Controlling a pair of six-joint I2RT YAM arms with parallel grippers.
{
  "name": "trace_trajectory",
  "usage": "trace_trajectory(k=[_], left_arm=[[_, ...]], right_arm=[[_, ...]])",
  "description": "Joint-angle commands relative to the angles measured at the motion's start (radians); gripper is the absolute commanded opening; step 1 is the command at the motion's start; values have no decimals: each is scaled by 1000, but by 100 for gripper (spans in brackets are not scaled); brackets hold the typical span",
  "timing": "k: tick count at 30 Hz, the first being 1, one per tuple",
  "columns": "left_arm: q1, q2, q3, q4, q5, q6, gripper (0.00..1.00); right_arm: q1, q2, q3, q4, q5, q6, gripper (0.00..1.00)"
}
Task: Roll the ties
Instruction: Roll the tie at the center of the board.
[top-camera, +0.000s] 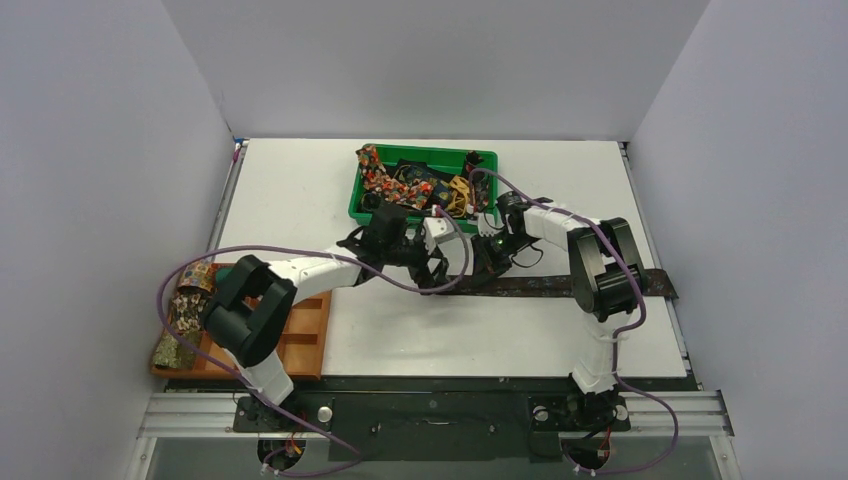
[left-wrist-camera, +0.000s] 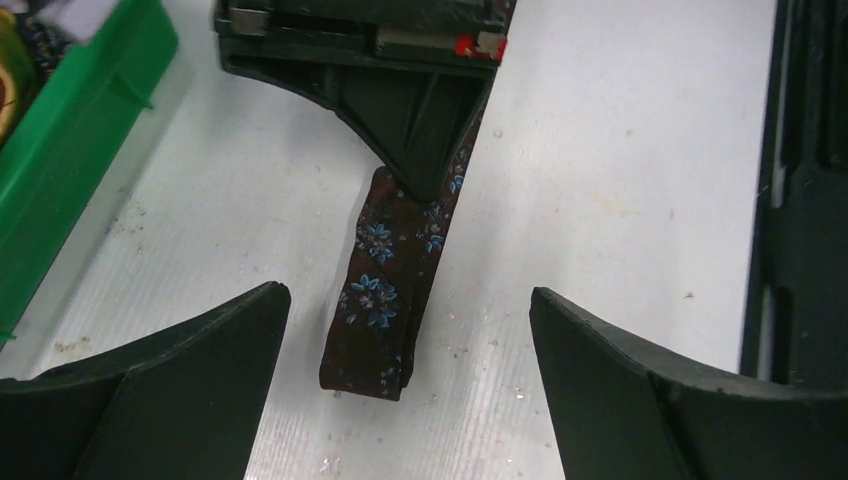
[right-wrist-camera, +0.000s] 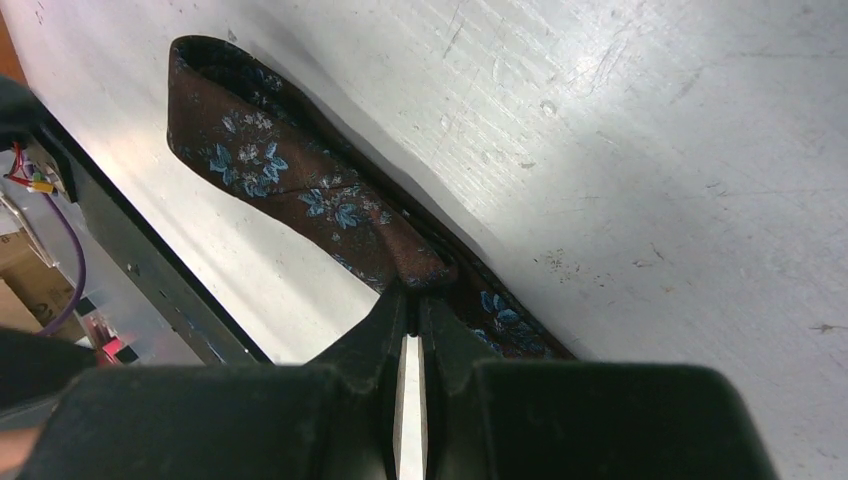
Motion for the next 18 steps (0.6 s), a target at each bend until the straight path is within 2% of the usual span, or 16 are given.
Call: trace_trajectory(k=[1, 7, 9, 13, 15, 16, 17, 18], left_arm=[[-51, 62, 20, 28, -77, 234, 89], [-119, 173, 144, -80, -161, 307, 90], [-144, 216, 186, -172, -175, 342, 90], [-192, 276, 249, -249, -259, 397, 84], [-209, 284, 246, -253, -283, 423, 77], [-214, 287, 245, -258, -295, 435, 68], [-218, 289, 243, -267, -298, 438, 64], [-219, 291, 240, -269, -307, 441, 54]], right_arm=[[0, -50, -9, 33, -27, -35, 0], [-1, -72, -18, 36, -26, -47, 0], [-1, -74, -21, 36, -31, -47, 0], [2, -82, -25, 37, -43, -53, 1], [1, -89, -26, 38, -45, -55, 3], [1, -93, -26, 39, -46, -53, 4], [2, -96, -26, 38, -46, -51, 5], [0, -103, -27, 37, -45, -47, 8]])
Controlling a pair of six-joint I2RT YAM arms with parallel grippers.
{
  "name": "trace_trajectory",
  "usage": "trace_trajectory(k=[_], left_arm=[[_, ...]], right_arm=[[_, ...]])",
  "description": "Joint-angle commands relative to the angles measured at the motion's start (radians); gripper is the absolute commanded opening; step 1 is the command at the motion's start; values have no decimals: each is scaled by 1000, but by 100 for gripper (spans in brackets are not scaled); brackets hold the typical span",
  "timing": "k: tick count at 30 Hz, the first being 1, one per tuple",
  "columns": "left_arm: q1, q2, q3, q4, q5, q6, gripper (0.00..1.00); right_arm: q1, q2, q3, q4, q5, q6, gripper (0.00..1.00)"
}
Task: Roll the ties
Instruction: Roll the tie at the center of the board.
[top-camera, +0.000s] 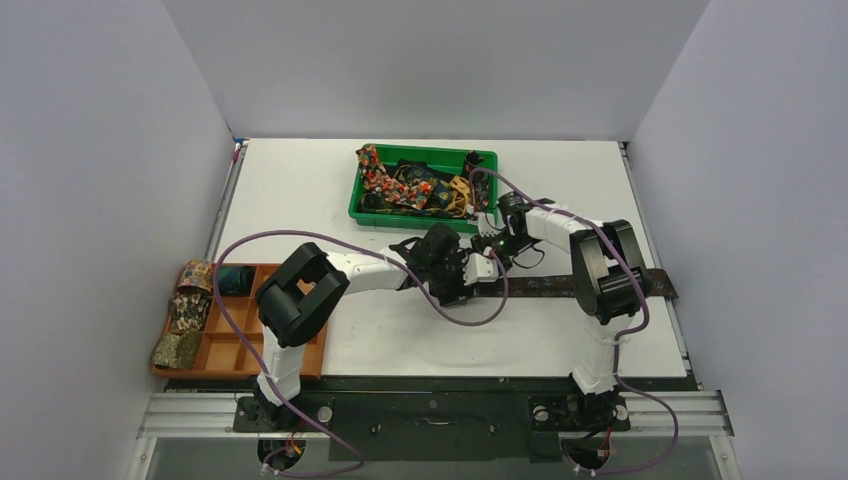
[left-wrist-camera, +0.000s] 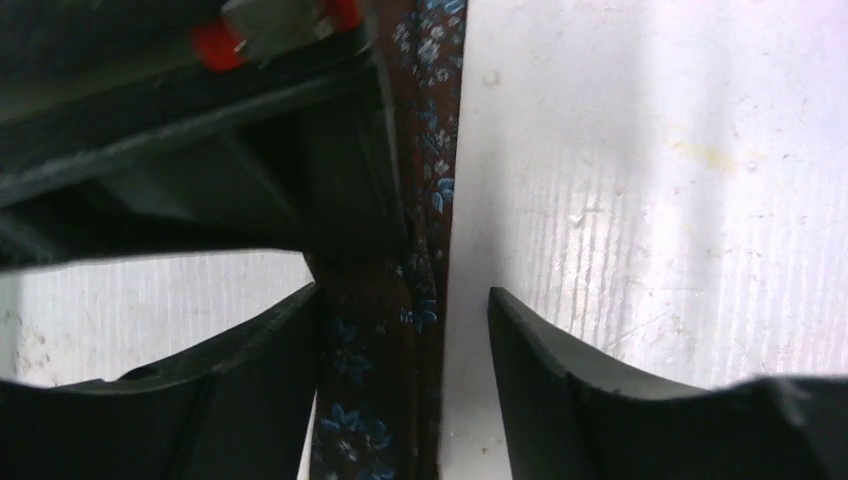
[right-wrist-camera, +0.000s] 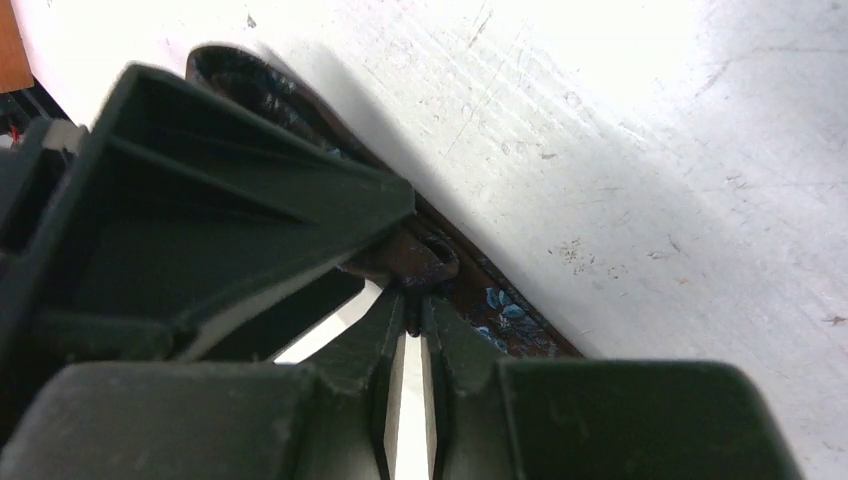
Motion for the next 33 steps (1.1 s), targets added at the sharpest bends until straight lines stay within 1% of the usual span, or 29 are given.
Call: trace_trajectory(k=[1, 2, 3, 4, 5, 7, 8, 10, 11, 12, 13, 14, 15, 16, 18, 19, 21, 23, 25, 27, 32, 33], left_arm=[[-16, 11, 16, -69, -71, 74, 48], [-17, 7, 8, -68, -79, 83, 39], [-17, 5, -9, -59, -83, 87, 36], [-17, -1, -18, -54, -85, 89, 31], [-17, -4, -33, -45, -87, 95, 29], [-17, -8, -45, -38, -84, 100, 27], [-18, -8, -47, -36, -84, 100, 27], [-18, -5, -47, -37, -88, 99, 26], [-17, -3, -45, -36, -93, 94, 26], [-17, 1, -44, -37, -95, 91, 26], [-16, 1, -39, -42, -99, 83, 27], [-13, -1, -39, -40, -99, 77, 28], [-11, -5, -41, -38, -96, 64, 33], [-4, -15, -48, -36, -90, 61, 35], [7, -39, -62, -28, -64, 56, 42], [13, -46, -68, -24, -42, 53, 49], [31, -70, -76, -24, -17, 46, 56], [51, -84, -77, -31, -5, 38, 59], [69, -87, -75, -45, 0, 41, 59], [85, -82, -72, -63, 11, 54, 57], [88, -74, -83, -94, 49, 81, 37], [88, -73, -86, -93, 49, 81, 35]], right_arm=[[-1, -85, -10, 23, -27, -14, 10], [-3, -94, -12, 23, -25, -9, 15], [-5, -99, -16, 24, -25, -5, 23], [-6, -104, -18, 25, -27, 7, 27], [-9, -104, -19, 27, -30, 14, 32], [-10, -102, -16, 34, -40, 37, 34], [-10, -97, -16, 37, -50, 52, 33], [-7, -85, -10, 37, -64, 61, 24], [-7, -81, -7, 36, -67, 62, 16], [-7, -75, -6, 27, -69, 56, 13], [-7, -71, -4, 21, -68, 50, 7], [-6, -63, -4, 7, -60, 44, 5], [-7, -52, -2, -1, -53, 29, 2], [-7, -45, 1, -15, -37, 22, 0], [-7, -30, 3, -23, -11, 8, 0], [-7, -26, 3, -24, 5, 2, 0], [-6, -23, 4, -24, 31, -7, 0], [-4, -20, 5, -24, 57, -13, 0], [-3, -16, 5, -23, 78, -17, 0], [-1, -12, 8, -19, 98, -16, 0], [0, -11, 11, -4, 117, 1, 0], [-1, -17, 12, 0, 105, 4, 0]])
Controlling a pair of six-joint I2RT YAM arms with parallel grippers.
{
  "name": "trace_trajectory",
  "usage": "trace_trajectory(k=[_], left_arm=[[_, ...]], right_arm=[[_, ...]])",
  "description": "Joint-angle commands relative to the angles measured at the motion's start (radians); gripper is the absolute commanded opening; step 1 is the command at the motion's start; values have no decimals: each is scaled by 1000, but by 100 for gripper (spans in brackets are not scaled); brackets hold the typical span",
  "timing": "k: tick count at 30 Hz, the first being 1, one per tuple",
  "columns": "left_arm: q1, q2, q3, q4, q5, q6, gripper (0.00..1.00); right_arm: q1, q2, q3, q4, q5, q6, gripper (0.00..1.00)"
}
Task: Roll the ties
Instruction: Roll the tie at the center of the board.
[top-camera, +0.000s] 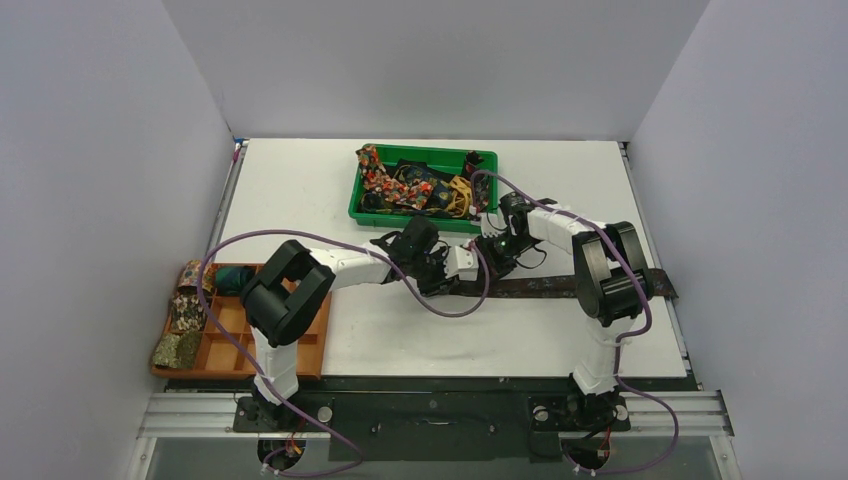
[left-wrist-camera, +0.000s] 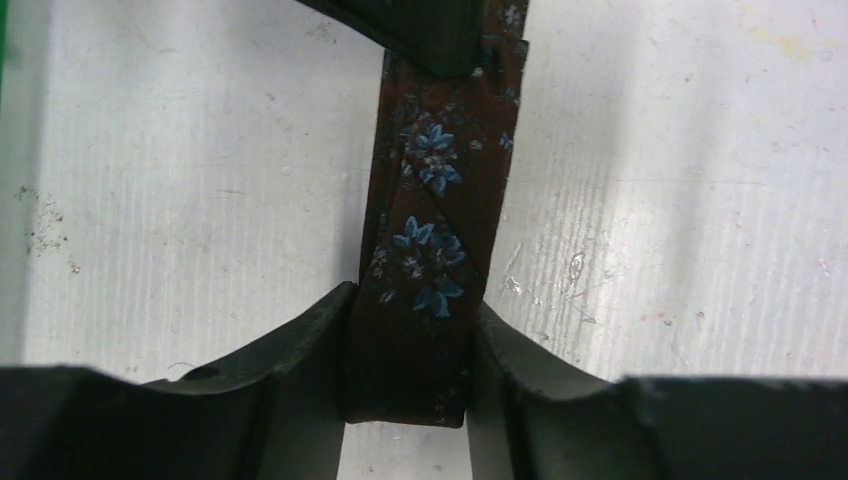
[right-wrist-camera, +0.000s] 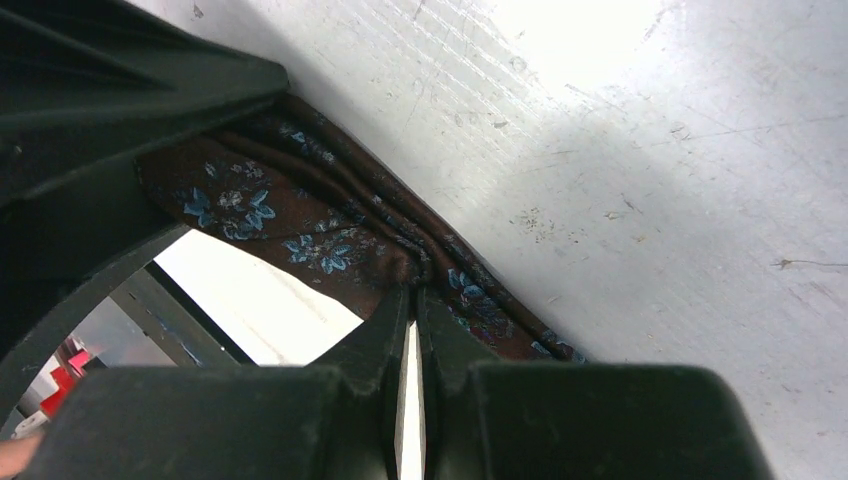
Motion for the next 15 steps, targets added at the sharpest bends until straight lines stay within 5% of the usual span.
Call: trace_trajectory(k=[1, 4, 7, 11, 15], left_arm=[[2, -20, -25, -58, 25, 33, 32], [2, -20, -31, -55, 18, 32, 28], [-1, -22, -34, -47, -10, 10, 25], [-6, -28, -51, -22, -39, -20, 25], [-8, -29, -59, -15, -50, -36, 26]], right_arm=[[4, 2, 25, 22, 21, 3, 0], [3, -14, 31, 29, -28, 18, 0], [-4, -25, 35, 26, -101, 33, 26], [-6, -15, 45, -15, -156, 11, 42], [0, 24, 63, -65, -159, -19, 32]])
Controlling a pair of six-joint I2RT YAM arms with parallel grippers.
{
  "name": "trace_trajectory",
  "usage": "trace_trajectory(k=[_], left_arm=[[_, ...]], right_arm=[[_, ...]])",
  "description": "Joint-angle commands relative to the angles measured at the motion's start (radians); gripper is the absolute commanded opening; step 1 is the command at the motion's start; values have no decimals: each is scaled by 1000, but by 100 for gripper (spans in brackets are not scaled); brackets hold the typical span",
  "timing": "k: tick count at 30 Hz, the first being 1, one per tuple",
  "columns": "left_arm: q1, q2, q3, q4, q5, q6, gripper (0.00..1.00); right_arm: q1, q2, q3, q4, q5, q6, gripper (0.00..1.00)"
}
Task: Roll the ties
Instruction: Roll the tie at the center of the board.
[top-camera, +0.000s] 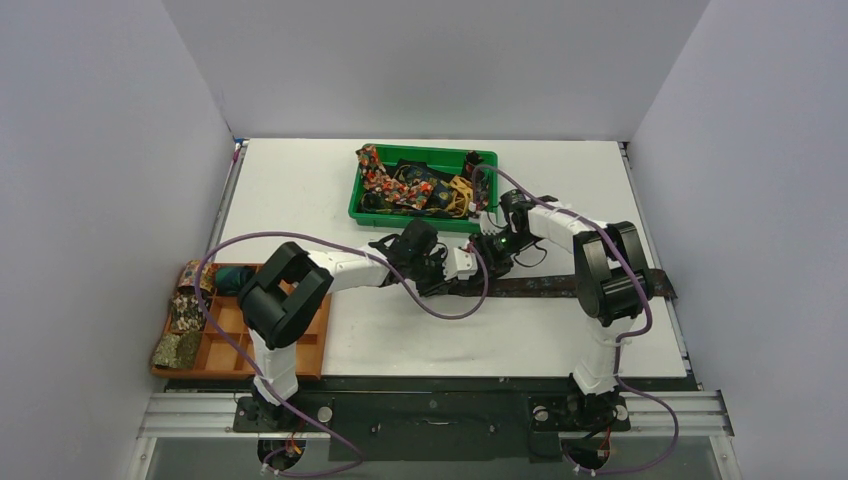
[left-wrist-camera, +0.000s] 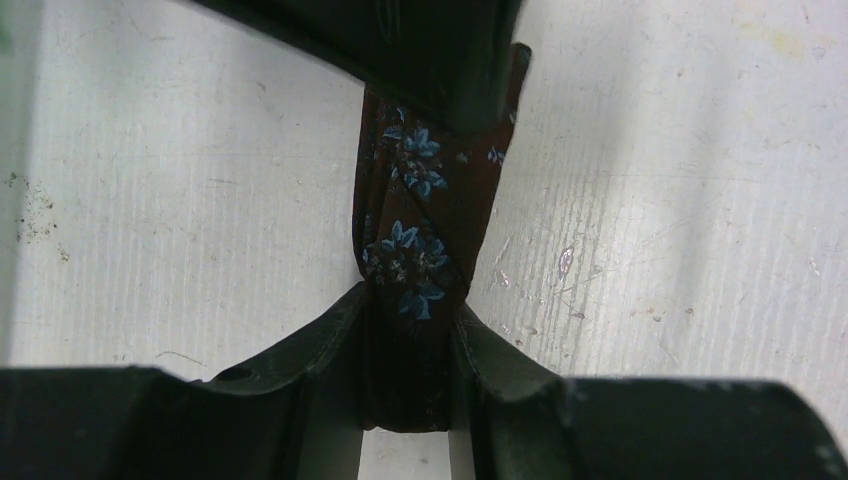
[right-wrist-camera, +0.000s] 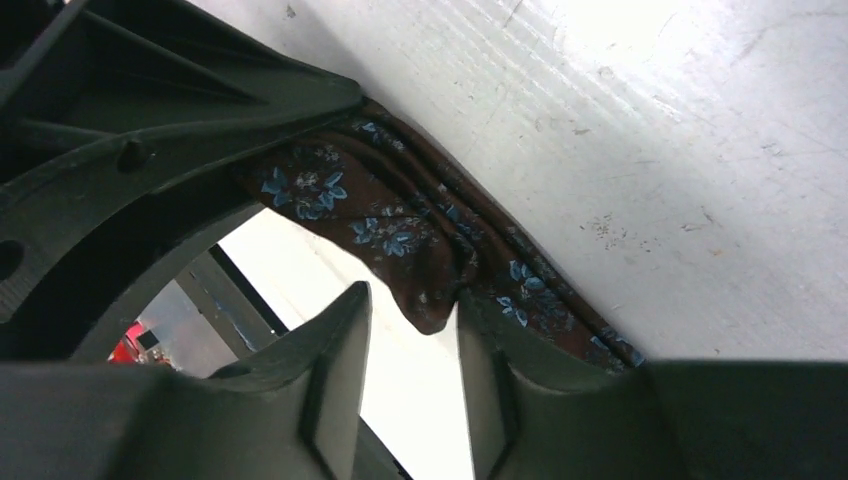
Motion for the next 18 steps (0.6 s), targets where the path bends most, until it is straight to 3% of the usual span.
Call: trace_trajectory(k=[1, 3, 4, 6, 10, 18], left_arm=[[-3, -12, -30, -32, -45, -28, 27], [-2, -17, -36, -30, -44, -33, 31], [1, -24, -42, -27, -40, -36, 34], [14, -41, -56, -20, -15, -48, 45], [52, -93, -93, 27, 78, -83, 57], [64, -163, -103, 132, 134, -113, 64]], right_arm=[[4, 30, 47, -48, -52, -48, 22], [2, 48, 55, -62, -24, -64, 3], [3, 49, 62, -68, -16, -69, 0], [1, 42, 73, -60, 23, -74, 0], [6, 19, 68, -4, 101, -46, 0], [18, 33, 40, 33, 130, -33, 0]])
